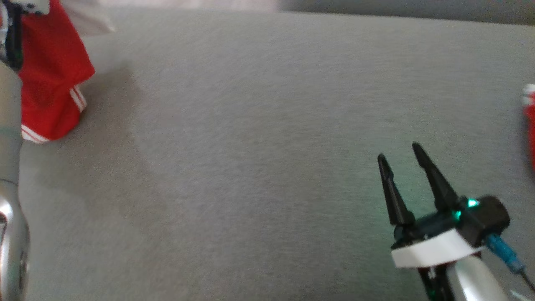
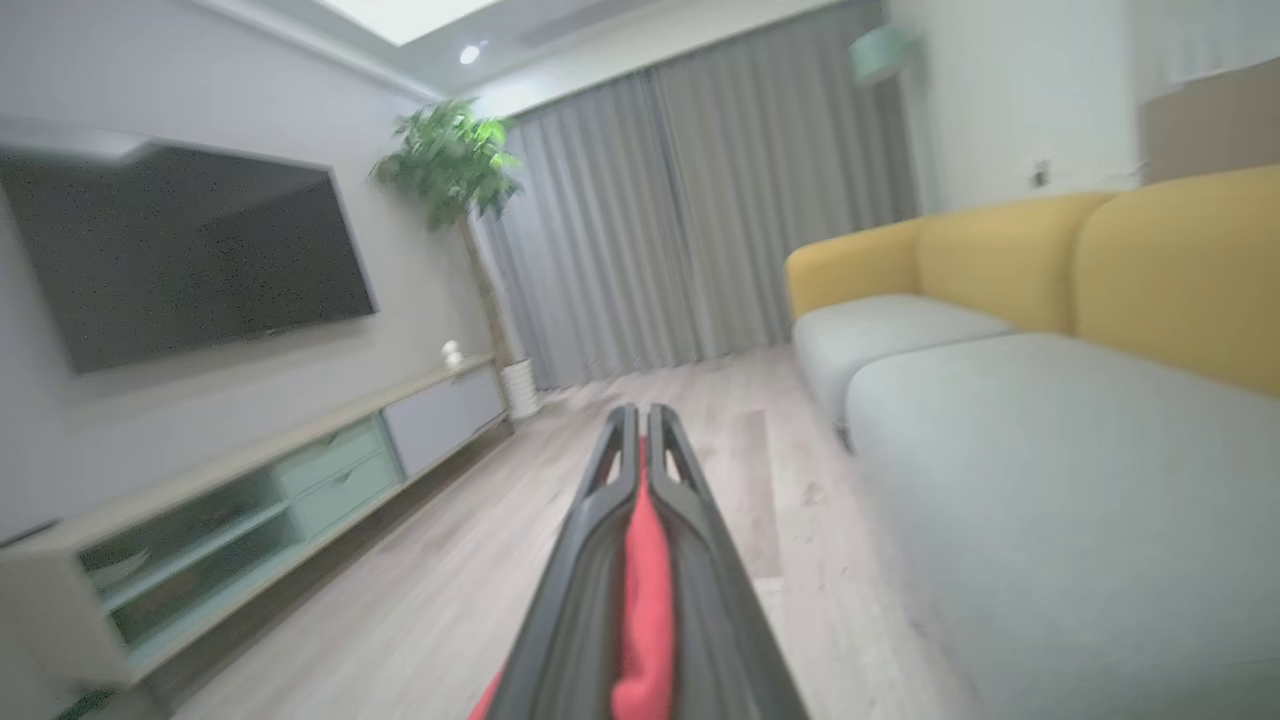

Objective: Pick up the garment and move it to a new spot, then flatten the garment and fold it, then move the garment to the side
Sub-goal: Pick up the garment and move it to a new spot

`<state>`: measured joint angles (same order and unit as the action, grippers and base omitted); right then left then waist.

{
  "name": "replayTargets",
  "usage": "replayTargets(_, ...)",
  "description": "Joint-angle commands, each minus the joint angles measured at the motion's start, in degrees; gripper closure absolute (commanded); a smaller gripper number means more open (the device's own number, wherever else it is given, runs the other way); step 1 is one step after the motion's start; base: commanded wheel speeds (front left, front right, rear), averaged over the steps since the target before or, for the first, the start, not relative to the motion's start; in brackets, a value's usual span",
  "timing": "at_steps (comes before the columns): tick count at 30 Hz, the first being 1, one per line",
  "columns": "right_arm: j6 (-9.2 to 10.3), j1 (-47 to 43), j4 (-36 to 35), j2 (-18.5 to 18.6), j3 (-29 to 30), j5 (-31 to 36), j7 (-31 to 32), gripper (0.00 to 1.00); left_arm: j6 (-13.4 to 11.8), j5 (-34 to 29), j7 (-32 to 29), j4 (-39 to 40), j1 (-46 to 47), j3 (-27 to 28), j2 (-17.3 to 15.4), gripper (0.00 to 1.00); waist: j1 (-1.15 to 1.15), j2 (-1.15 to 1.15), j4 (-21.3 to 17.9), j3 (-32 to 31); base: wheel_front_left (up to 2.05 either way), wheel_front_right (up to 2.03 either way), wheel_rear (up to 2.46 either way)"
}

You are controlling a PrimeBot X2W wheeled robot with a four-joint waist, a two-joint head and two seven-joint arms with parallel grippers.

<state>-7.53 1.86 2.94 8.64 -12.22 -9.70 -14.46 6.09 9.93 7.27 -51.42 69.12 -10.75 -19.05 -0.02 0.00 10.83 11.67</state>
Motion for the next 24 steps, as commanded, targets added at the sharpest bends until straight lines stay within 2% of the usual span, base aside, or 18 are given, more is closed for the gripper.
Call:
replayTargets(1,0.04,-0.84,-1.75,-0.76,-1.16,-0.53,-0.52,0.00,0.39,-0.06,-0.97,3.98,3.38,0.30,-2.34,1.00,0.02,0.00,-8.90,-7.05,0.00,0.00,0.00)
replayTargets(7,0.04,-1.95,-2.03,-2.76,-1.87,-0.66,-0.53,0.00,1.03,2.76,-5.06,12.43,1.74,-1.89,0.36,1.00,0.02,0.00,-17.18,-10.03,0.00,0.00,0.00)
replayTargets(8,0.04,-1.95,-2.03,-2.76,-1.87,-0.66,-0.53,0.00,1.03,2.76,-5.06,12.43,1.74,-1.89,0.36,1.00,0.02,0.00,-17.18,-10.03,0.00,0.00,0.00)
replayTargets(14,0.04,-2.13,-2.52,-3.87,-1.98,-0.67,-0.53,0.00,1.29,8.08,-9.23,18.50,-2.19,-4.00,4.54,1.00,0.02,0.00,-23.40,-10.83,0.00,0.00,0.00)
replayTargets(19,0.04,-1.97,-3.00,-4.53,-1.67,-0.75,-0.53,0.00,1.35,10.29,-11.66,22.13,-8.39,-7.82,7.43,1.00,0.02,0.00,-25.99,-9.50,0.00,0.00,0.00)
replayTargets(24,0.04,-2.05,-2.95,-5.12,-1.64,-0.88,-0.53,0.00,0.33,10.67,-10.48,23.38,-19.73,-9.71,7.42,1.00,0.02,0.00,-27.29,-8.19,0.00,0.00,0.00)
